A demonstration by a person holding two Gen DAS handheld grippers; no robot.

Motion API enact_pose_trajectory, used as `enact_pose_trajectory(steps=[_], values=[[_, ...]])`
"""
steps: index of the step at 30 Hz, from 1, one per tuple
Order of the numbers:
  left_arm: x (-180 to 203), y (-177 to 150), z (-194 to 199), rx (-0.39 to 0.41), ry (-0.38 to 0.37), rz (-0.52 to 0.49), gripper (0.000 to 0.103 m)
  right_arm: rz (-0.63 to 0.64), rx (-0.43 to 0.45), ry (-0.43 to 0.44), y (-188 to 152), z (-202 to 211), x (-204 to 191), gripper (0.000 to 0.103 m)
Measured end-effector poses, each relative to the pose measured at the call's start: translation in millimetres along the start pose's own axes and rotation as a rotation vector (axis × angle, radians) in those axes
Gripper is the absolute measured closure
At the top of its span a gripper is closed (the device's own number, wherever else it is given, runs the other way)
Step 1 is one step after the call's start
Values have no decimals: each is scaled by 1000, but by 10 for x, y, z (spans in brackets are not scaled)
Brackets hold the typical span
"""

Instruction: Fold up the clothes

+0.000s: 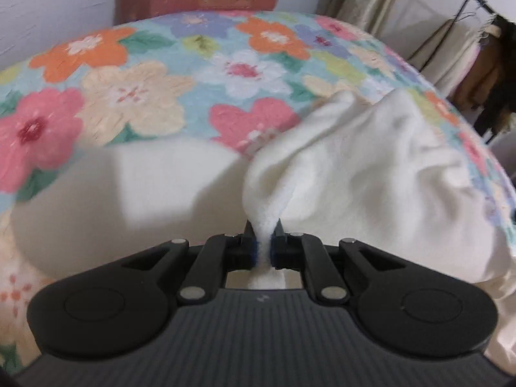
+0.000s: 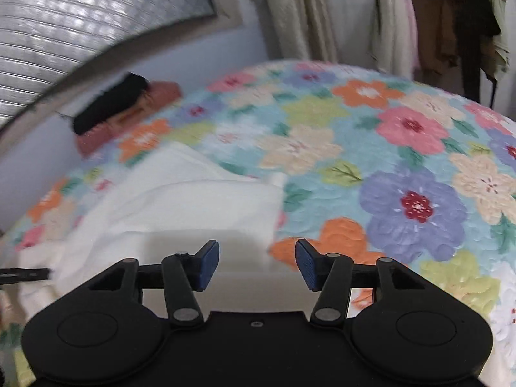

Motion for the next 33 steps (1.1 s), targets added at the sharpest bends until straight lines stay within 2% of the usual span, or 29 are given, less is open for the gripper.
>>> enact_pose_trajectory(steps=[2,4,6,9,11,13,14,15,16,17,18,20,21,23,28,30,33], values=[[-32,64,85,59,-67,-14,94,-31,-27,6,87,-123,68,45],[-134,84,106,88,-128,-10,88,-66,-55,15,154,-268,135,43],[-245,109,71,83,-177,25,85,-116,-94,8,225,-468,222,32],[-476,192,-28,74,-236,124,82,-210,-144,13,244,-750,336,30],[-609,230,-73,86,-265,200,70,-305,-168,43,198,-933,450,26],[-668,254,-157,79,-275,229,62,-420,-174,80,102,-1082,563,25],[-674,250,-202,66,-272,232,62,-459,-160,94,58,-1123,588,27],[-675,240,-240,53,-269,233,62,-447,-133,98,44,-1121,546,59],[-664,232,-274,41,-269,225,62,-387,-107,97,57,-1090,437,89],[-643,222,-289,31,-261,214,62,-313,-73,84,77,-1042,302,92],[-618,216,-287,32,-252,200,61,-208,-22,53,111,-954,98,92],[-565,205,-279,37,-232,170,61,-8,40,53,130,-796,-391,92],[-563,202,-288,40,-230,160,61,85,49,59,121,-737,-645,92],[-565,195,-300,44,-239,148,61,250,1,78,3,-707,-1139,92],[-575,177,-265,42,-275,139,61,472,-184,171,-647,-790,-1886,92],[-558,163,-241,45,-281,136,61,514,-248,170,-900,-842,-1969,92],[-540,154,-232,48,-284,127,61,534,-264,160,-1041,-832,-1943,88]])
Point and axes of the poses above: each gripper's, at about its wrist camera, not at the fingertips, and z roughly against the way its jaws point, x to its right, y to its top, the point moved 2 cm from there along -z, roughly the way its jaws point, and after that the axes turned 15 degrees about y, right-handed, at the moved point
